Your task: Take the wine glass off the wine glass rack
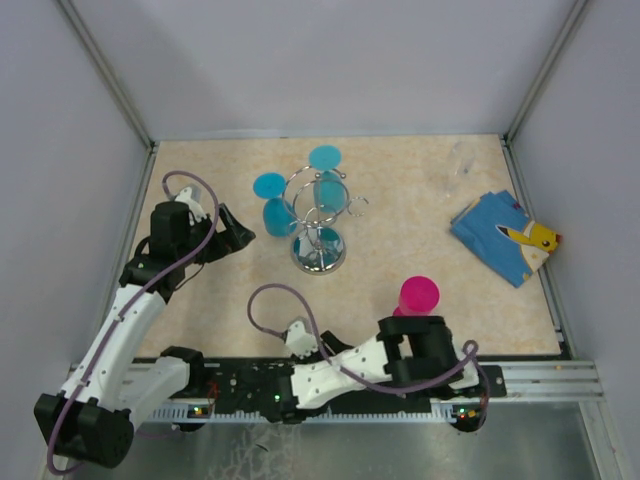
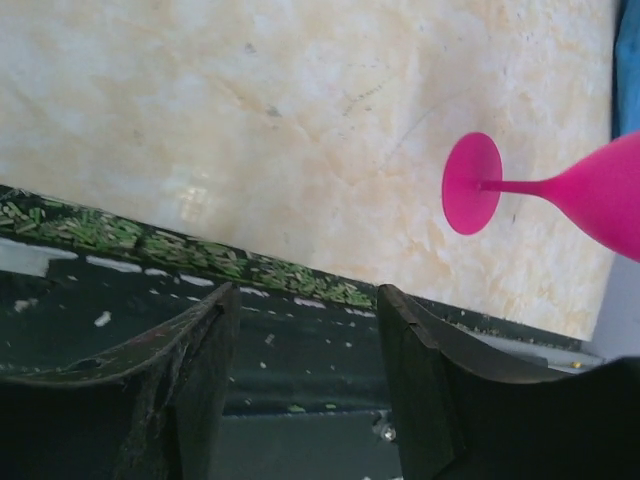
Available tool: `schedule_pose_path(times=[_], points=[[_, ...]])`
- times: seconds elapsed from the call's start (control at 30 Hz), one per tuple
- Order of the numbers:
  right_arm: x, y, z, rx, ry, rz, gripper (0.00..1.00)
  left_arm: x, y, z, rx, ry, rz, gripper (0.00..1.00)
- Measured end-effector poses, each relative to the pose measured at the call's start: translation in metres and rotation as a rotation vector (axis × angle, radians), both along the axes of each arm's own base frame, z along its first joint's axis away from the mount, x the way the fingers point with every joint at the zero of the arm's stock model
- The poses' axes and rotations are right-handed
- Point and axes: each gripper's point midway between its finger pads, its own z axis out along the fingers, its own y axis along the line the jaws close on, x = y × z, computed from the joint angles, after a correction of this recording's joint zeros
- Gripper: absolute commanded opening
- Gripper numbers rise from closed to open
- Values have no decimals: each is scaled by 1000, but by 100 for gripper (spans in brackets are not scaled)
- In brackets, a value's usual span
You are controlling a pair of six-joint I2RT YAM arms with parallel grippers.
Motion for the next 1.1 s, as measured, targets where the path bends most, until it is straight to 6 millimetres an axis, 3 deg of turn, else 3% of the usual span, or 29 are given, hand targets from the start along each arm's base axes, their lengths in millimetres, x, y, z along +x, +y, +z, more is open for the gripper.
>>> schedule_pose_path(times=[0.2,0.37,0.47,0.57,0.63,0.73,0.83,1.0,1.1], points=[[-9,-7,50,210,4,5,63,0,0,-2,1,4,0,100],[-30,29,101,383,-12,140,69,0,1,-3,5,3,5,100],[-37,52,141,527,-16,240,70,1,3,-3,13,-1,12,100],[-32,61,191,703,-14,321,67,1,5,-3,24,-5,16,100],[-25,55,225,835,-9,357,66,0,7,-4,34,-1,20,100],[10,28,277,1035,-30,335,69,-1,8,-5,41,2,25,100],[67,-10,321,1190,-107,233,75,-1,7,-4,36,0,19,100],[165,-69,366,1273,-238,33,73,1,-2,-6,5,17,-16,99],[217,-85,380,1301,-231,-5,70,1,-6,-7,-7,26,-30,99]])
